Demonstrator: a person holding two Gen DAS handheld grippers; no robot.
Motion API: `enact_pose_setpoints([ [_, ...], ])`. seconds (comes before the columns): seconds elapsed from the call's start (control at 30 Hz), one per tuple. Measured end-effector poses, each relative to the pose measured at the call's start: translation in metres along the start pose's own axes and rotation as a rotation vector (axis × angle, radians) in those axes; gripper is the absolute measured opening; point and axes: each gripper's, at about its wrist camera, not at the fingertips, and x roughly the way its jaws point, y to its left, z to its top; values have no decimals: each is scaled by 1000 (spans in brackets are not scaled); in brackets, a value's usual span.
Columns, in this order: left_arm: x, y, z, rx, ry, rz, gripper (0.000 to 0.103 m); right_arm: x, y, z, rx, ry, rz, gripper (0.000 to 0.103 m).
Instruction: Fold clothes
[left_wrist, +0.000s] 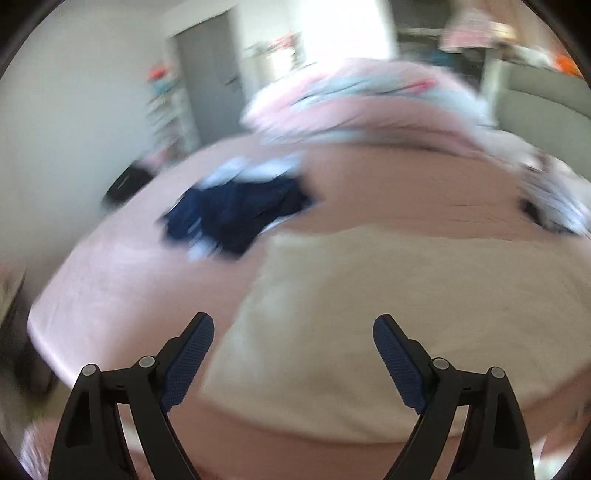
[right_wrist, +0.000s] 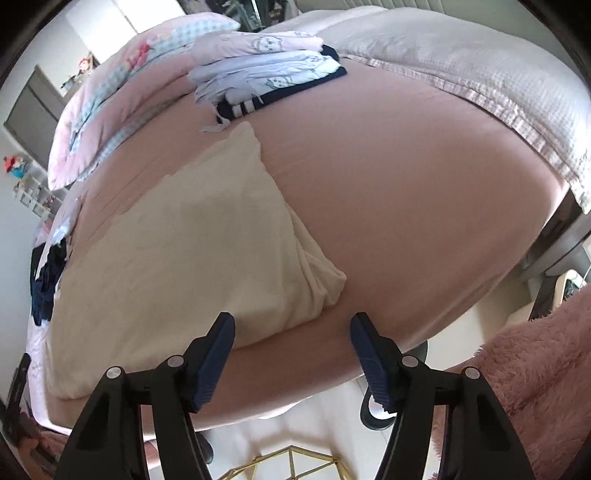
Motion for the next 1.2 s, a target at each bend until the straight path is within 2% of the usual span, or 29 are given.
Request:
enact_pose_setpoints([
  [0.03,1,-6,0,16,5,-33,89,2,0,1,15,-2,-3,65],
  [0.1,19,-14,-5,3,84,-71,89,6,0,4,34,-8,-2,66],
  [0.2,41,-17,-15,-45,196,-132,89,11,4,9,45,-16,0,83],
  [0.27,48,-21,-16,-38,218,-140,89,12,11,9,24,-22,-4,84],
  [0.33,48,-23,-15,-20,223,-136,89,10,14,10,14,-18,56,64],
  [0.37,48,-23,-17,-20,226,-136,89,10,16,10,9,-16,87,60],
  [0.4,49,-23,-18,-22,231,-136,89,9,18,11,4,-15,119,50],
  [0.57,56,-24,-28,-39,276,-129,89,17,2,15,131,16,243,39],
  [0.6,57,-24,-28,-44,284,-132,89,16,3,17,136,10,283,30],
  [0.67,60,-25,-28,-47,293,-134,89,15,5,20,143,-4,367,27],
  [0.77,61,-26,-28,-50,296,-136,89,19,7,18,117,2,181,27],
  [0.8,61,-27,-28,-51,297,-137,89,20,0,17,162,3,189,23],
  [0.9,62,-27,-27,-56,299,-141,89,20,-22,16,294,-11,220,23],
  [1.0,62,-28,-28,-56,300,-141,89,21,-30,19,327,-23,204,22],
  [1.13,61,-27,-29,-59,298,-144,89,22,-10,21,224,-42,140,20],
  [1.17,62,-27,-29,-61,298,-145,89,25,-8,21,208,-21,172,20],
  [1.2,62,-27,-29,-64,297,-146,89,30,-5,22,204,4,205,25],
])
